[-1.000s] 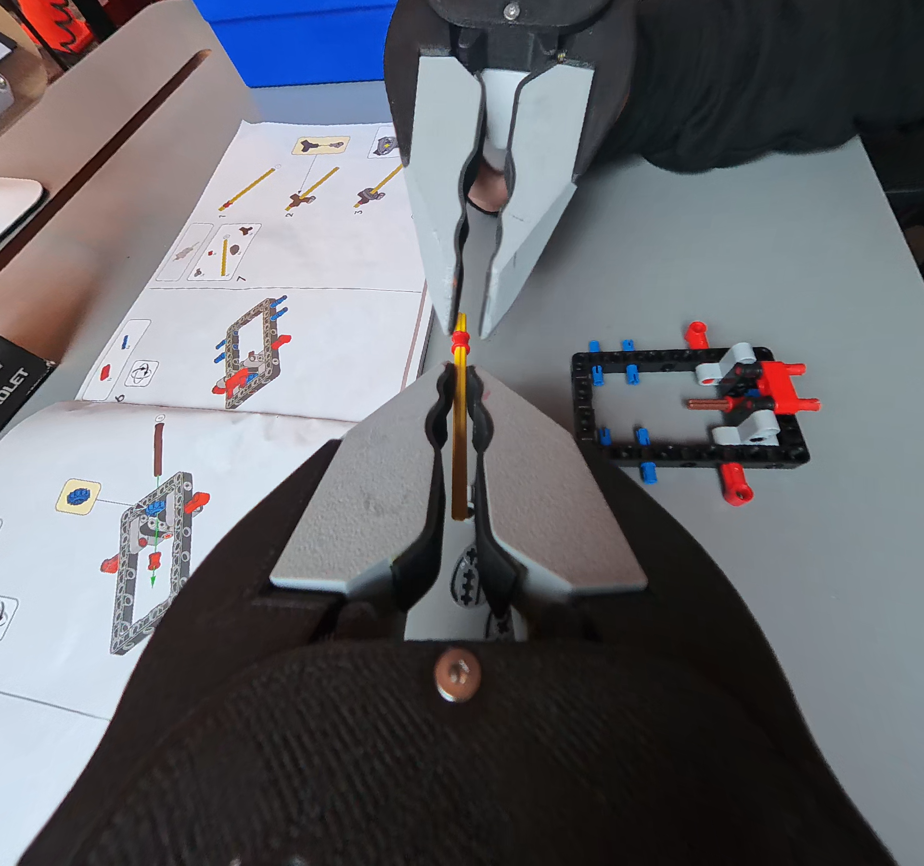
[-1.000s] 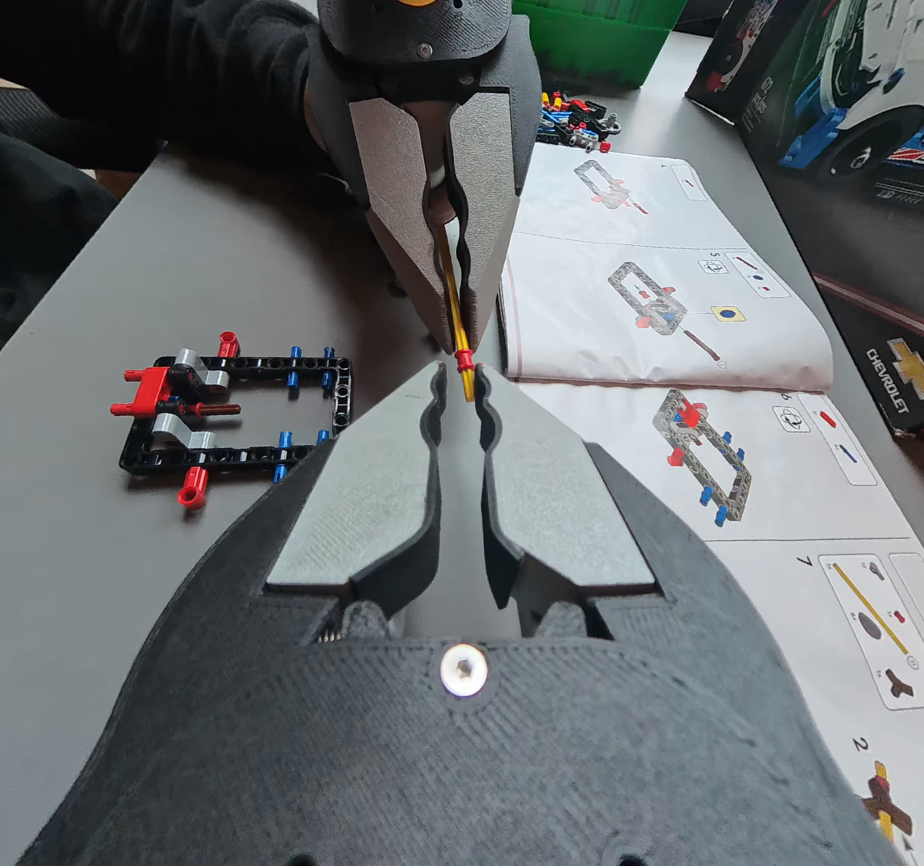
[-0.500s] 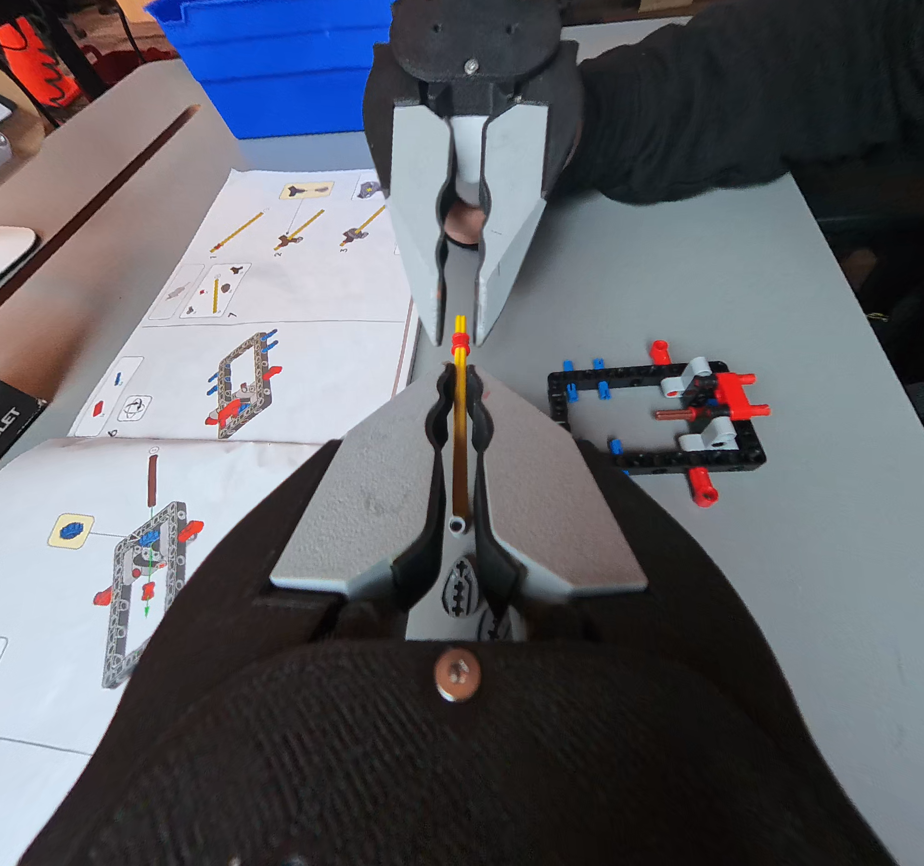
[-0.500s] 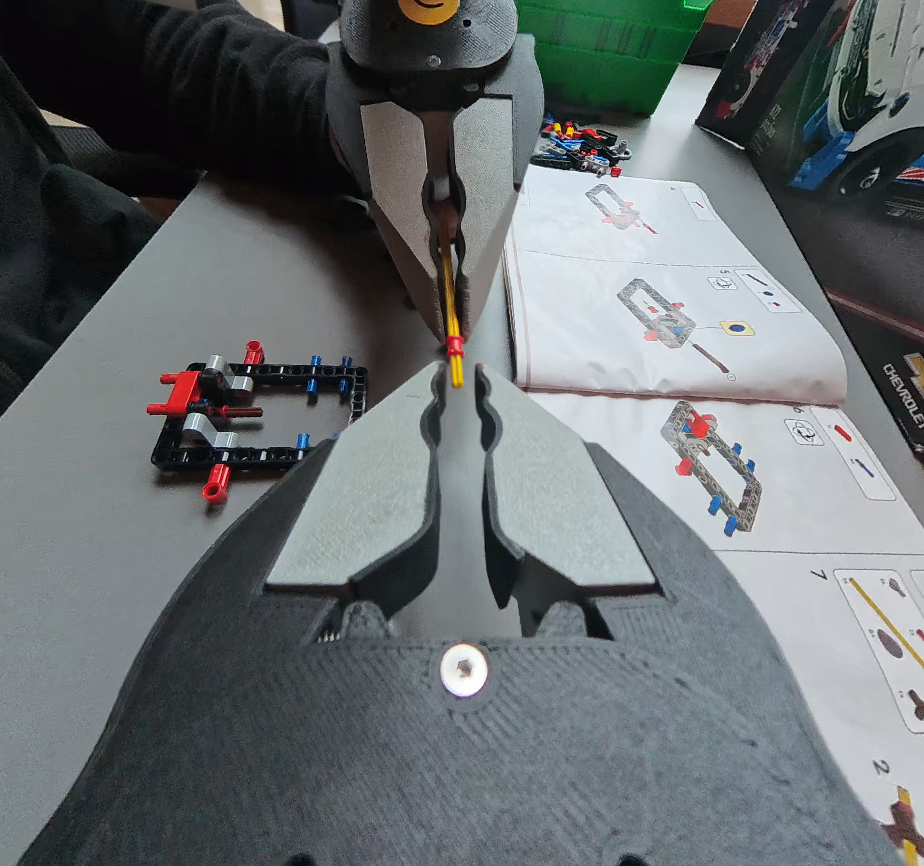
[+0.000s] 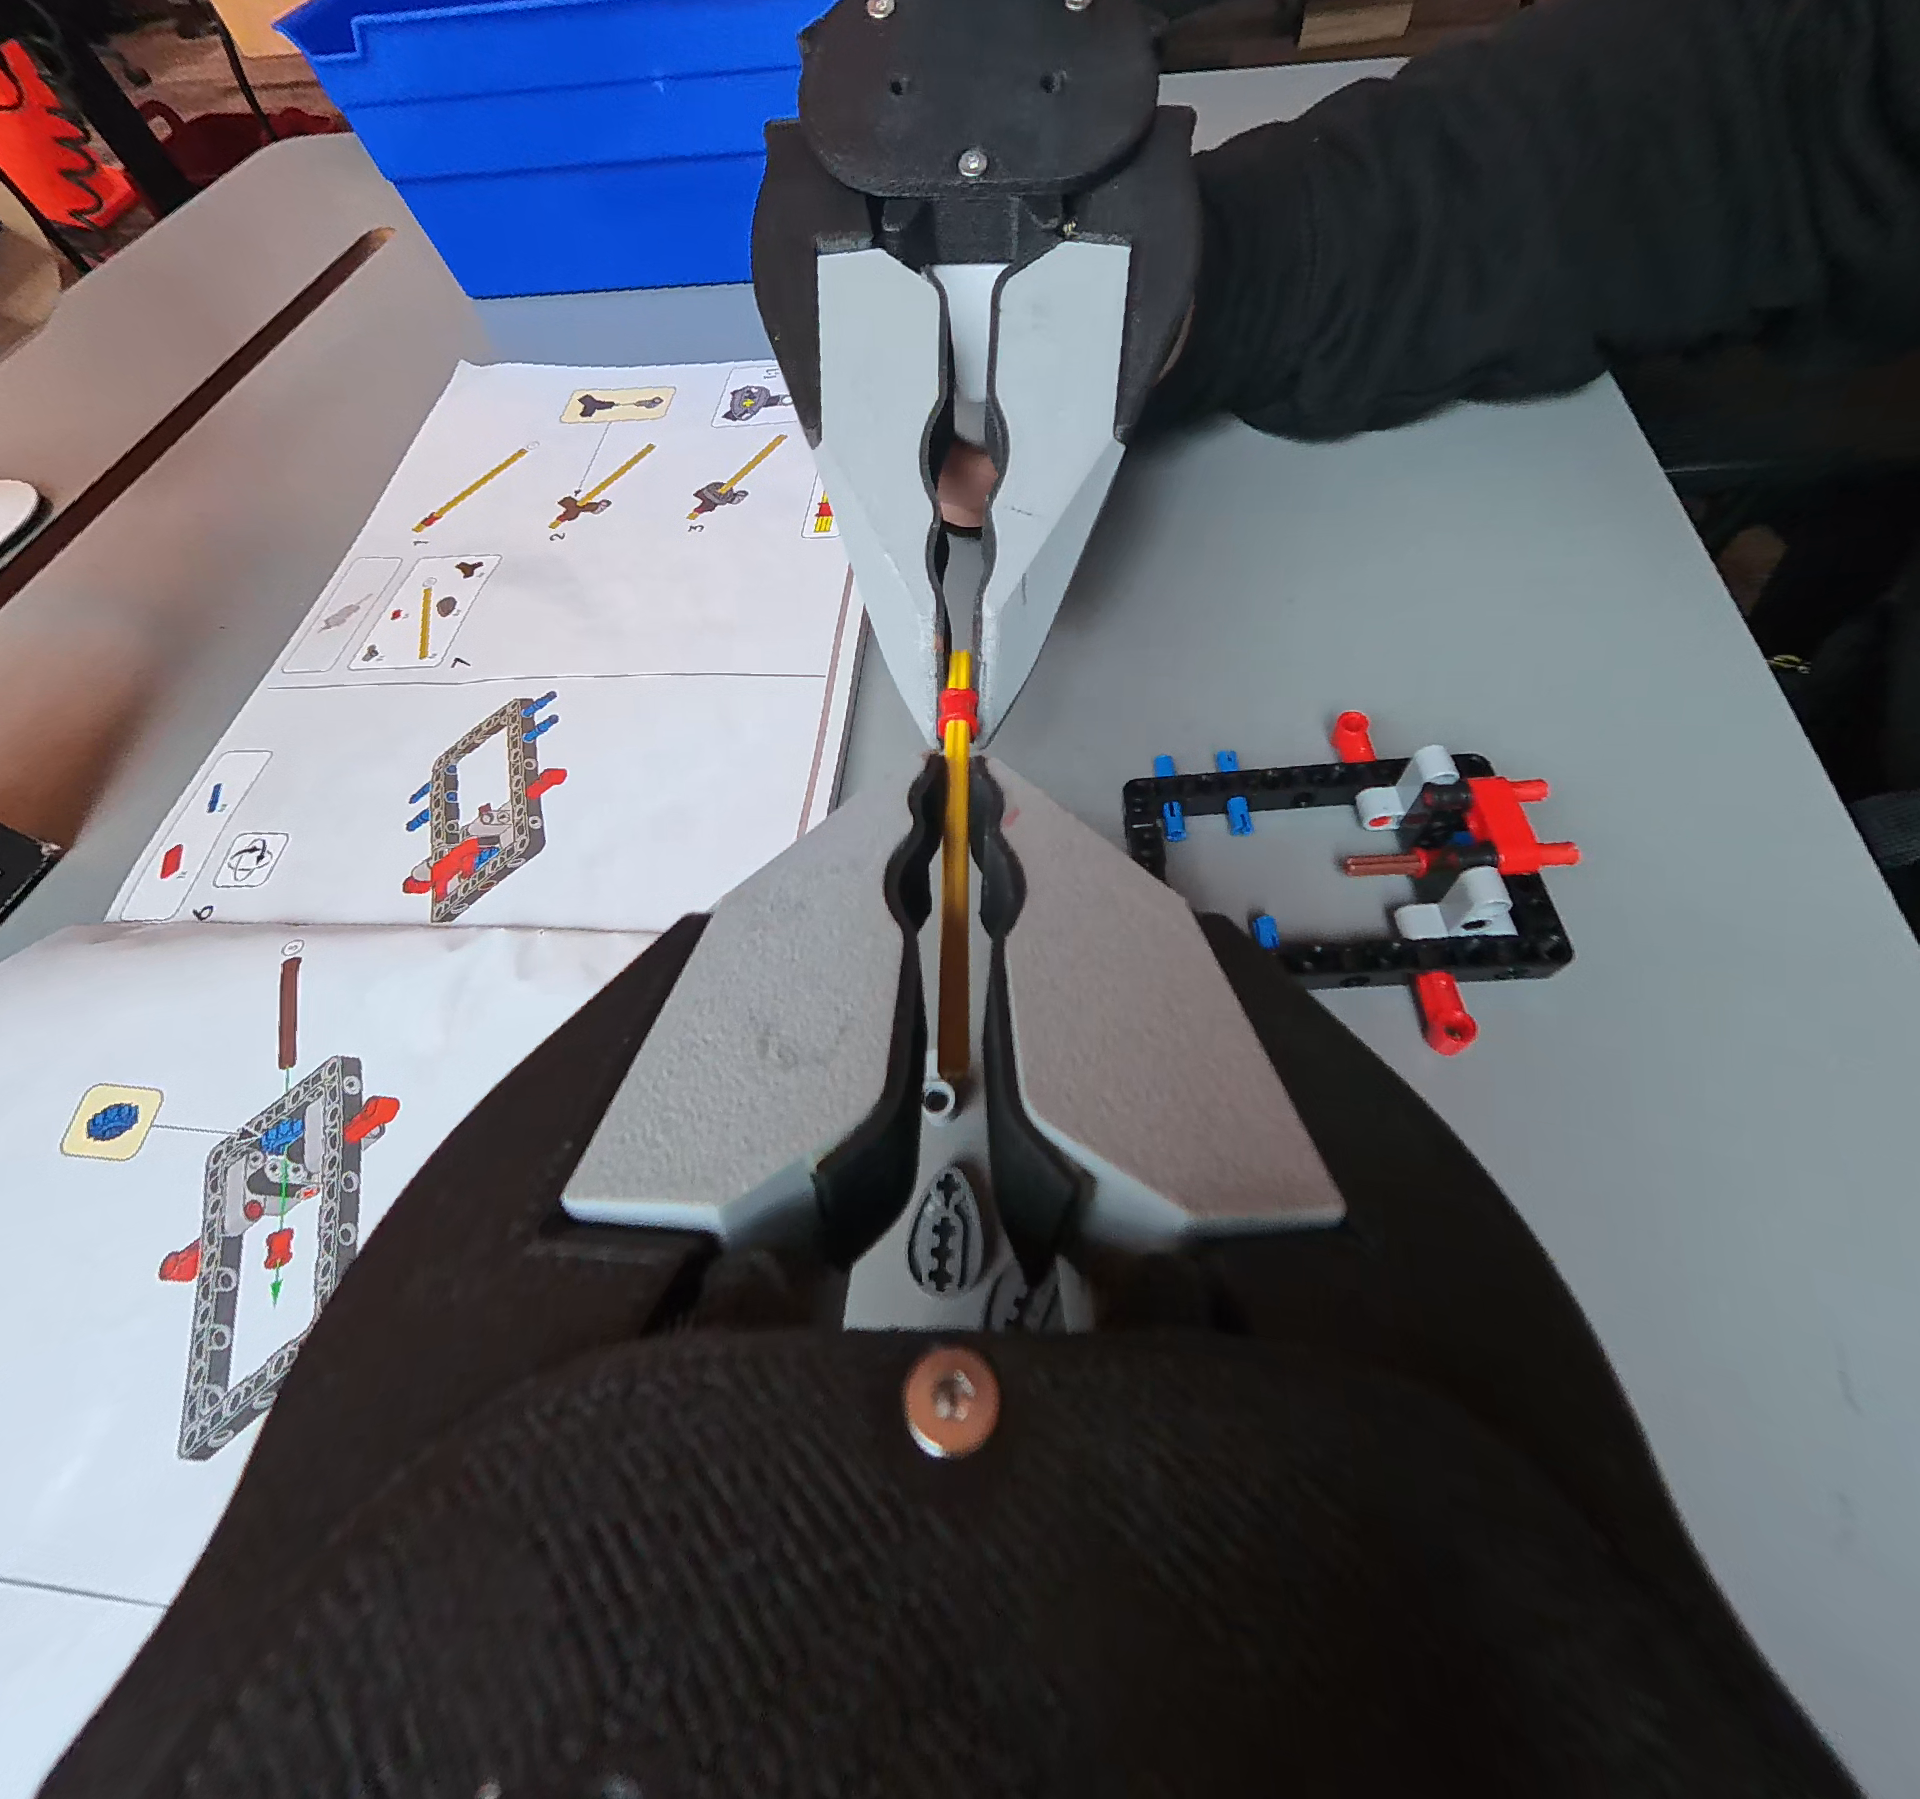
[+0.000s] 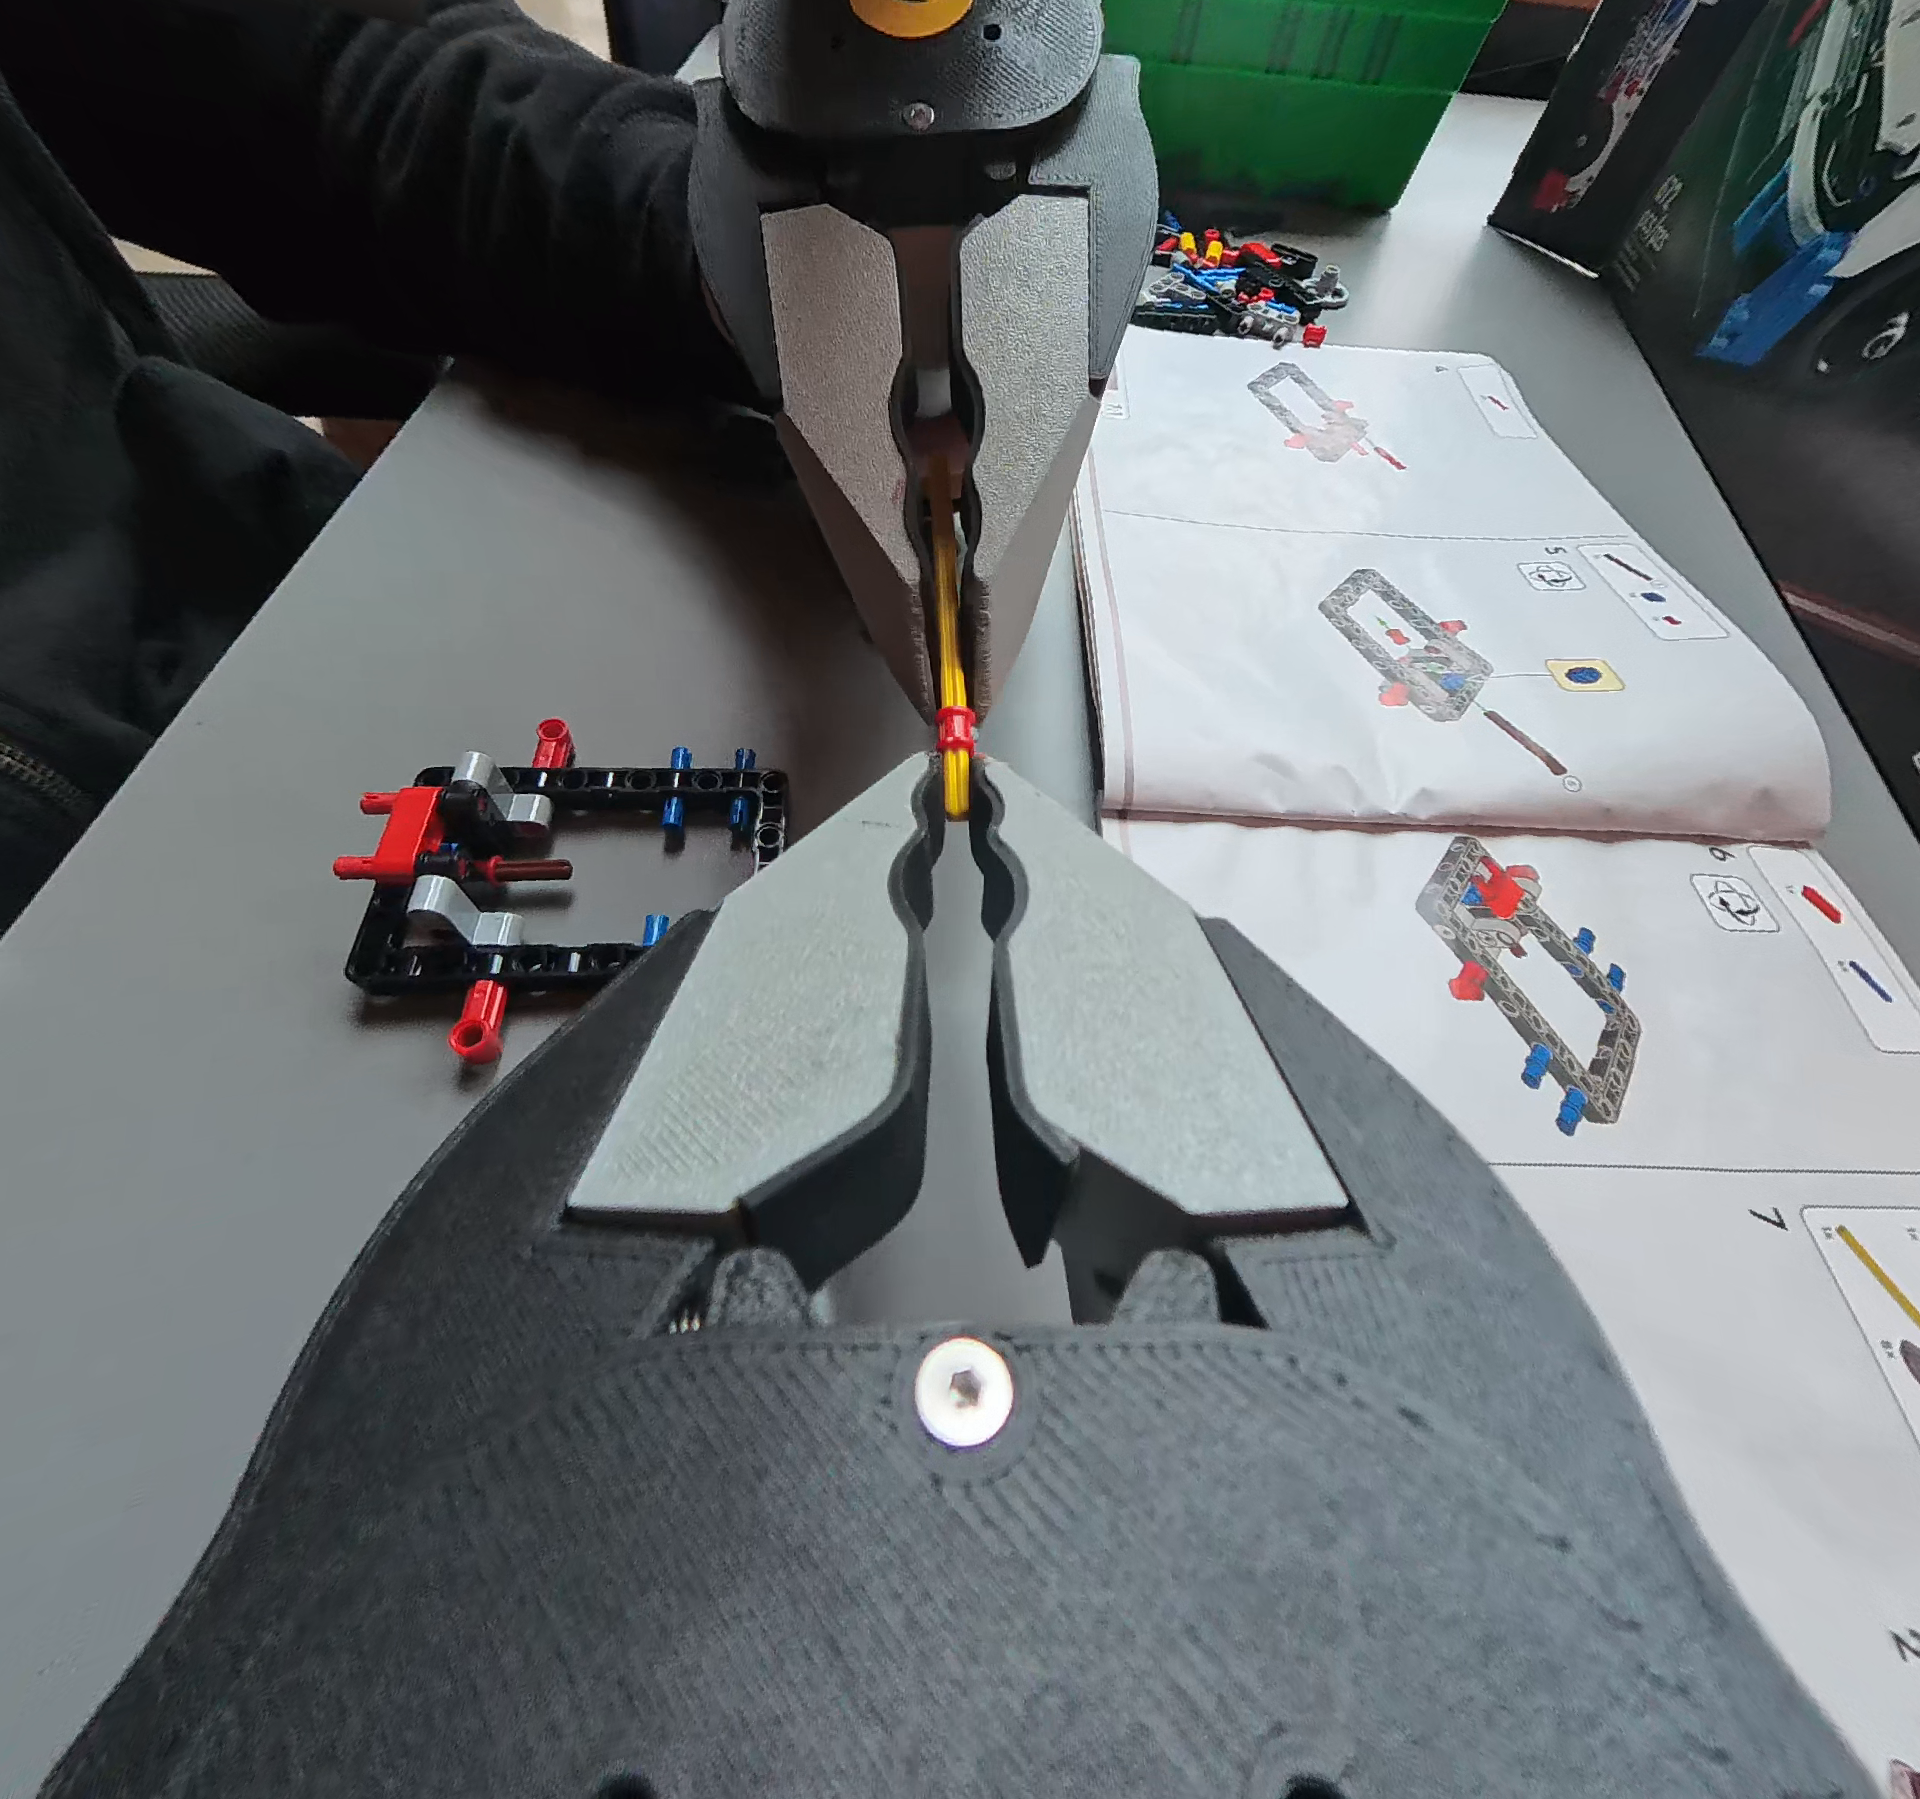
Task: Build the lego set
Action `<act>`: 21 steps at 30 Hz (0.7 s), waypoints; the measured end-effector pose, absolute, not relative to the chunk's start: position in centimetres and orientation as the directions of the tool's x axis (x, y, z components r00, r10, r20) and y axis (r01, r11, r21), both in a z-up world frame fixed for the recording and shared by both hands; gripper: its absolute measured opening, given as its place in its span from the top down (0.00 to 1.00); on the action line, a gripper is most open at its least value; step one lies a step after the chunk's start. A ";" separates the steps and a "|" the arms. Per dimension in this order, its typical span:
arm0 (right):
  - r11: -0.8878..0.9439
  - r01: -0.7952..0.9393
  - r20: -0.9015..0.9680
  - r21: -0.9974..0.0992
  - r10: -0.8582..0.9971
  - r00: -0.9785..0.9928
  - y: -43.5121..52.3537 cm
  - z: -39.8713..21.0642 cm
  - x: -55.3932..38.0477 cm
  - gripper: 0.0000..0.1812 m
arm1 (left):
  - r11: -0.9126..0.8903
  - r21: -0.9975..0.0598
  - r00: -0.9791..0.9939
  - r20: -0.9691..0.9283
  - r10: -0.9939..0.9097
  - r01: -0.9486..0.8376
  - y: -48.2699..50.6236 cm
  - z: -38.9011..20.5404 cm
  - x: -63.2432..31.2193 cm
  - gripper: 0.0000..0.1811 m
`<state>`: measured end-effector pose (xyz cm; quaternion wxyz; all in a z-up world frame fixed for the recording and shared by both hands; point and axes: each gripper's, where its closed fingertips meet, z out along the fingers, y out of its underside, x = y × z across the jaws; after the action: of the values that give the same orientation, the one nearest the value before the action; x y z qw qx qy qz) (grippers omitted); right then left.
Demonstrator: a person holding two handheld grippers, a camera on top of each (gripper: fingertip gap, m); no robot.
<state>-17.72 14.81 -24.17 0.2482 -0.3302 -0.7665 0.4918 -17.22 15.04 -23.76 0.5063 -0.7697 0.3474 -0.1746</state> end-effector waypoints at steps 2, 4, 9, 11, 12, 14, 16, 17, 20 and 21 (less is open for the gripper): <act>0.300 0.268 0.055 -0.915 0.752 -0.657 14.8 -24.2 -17.8 1.00 | -0.247 -0.900 0.698 -0.084 -0.711 -0.360 15.0 -23.8 -17.3 0.99; 0.305 0.274 0.055 -0.912 0.753 -0.656 14.8 -24.2 -17.8 1.00 | -0.254 -0.897 0.700 -0.081 -0.710 -0.361 15.0 -23.9 -17.3 0.99; 0.332 0.302 0.060 -0.894 0.756 -0.652 14.8 -24.8 -17.9 1.00 | -0.291 -0.864 0.702 -0.095 -0.706 -0.410 15.1 -25.1 -17.5 0.99; 0.321 0.291 0.057 -0.901 0.754 -0.654 14.6 -24.6 -18.1 1.00 | -0.312 -0.847 0.700 -0.094 -0.708 -0.430 15.1 -25.9 -17.4 0.99; 0.268 0.240 0.040 -0.933 0.741 -0.671 13.8 -23.4 -18.1 1.00 | -0.291 -0.858 0.686 -0.092 -0.722 -0.422 15.0 -25.6 -16.8 0.99; 0.206 0.180 0.018 -0.962 0.704 -0.710 12.6 -21.6 -18.0 1.00 | -0.265 -0.865 0.668 -0.103 -0.737 -0.426 14.9 -25.3 -15.4 0.99; 0.323 0.233 0.106 -0.917 0.761 -0.640 14.7 -23.3 -18.5 1.00 | -0.255 -0.822 0.664 -0.186 -0.724 -0.509 15.2 -26.2 -15.4 0.99; 0.293 0.229 0.094 -0.928 0.780 -0.619 15.5 -23.1 -18.4 1.00 | -0.248 -0.815 0.659 -0.204 -0.724 -0.524 15.2 -26.3 -15.5 0.99; 0.087 0.212 -0.069 -0.974 0.771 -0.633 16.9 -20.5 -17.5 1.00 | -0.275 -0.819 0.682 -0.181 -0.709 -0.504 15.2 -26.1 -16.4 0.99; 0.070 0.196 -0.071 -0.978 0.773 -0.630 17.3 -20.0 -17.4 1.00 | -0.281 -0.823 0.688 -0.172 -0.705 -0.494 15.3 -26.0 -16.6 0.99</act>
<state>-17.37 17.31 -19.98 0.2471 -0.3518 -0.6886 0.5840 -16.59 15.30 -26.01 0.4654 -0.7922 0.3782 -0.1134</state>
